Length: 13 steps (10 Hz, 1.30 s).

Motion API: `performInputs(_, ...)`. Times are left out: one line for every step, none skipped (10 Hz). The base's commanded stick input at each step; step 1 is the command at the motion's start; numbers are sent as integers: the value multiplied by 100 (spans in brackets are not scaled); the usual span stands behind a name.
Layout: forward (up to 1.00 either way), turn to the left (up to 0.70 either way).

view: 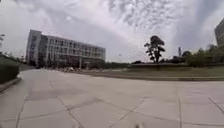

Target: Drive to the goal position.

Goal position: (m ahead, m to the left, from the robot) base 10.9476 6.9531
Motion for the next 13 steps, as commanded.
performInputs(45,27)
performInputs(45,27)
performInputs(45,27)
performInputs(45,27)
performInputs(45,27)
performInputs(45,27)
performInputs(37,65)
performInputs(9,55)
performInputs(0,45)
performInputs(0,45)
performInputs(0,45)
performInputs(0,45)
performInputs(0,45)
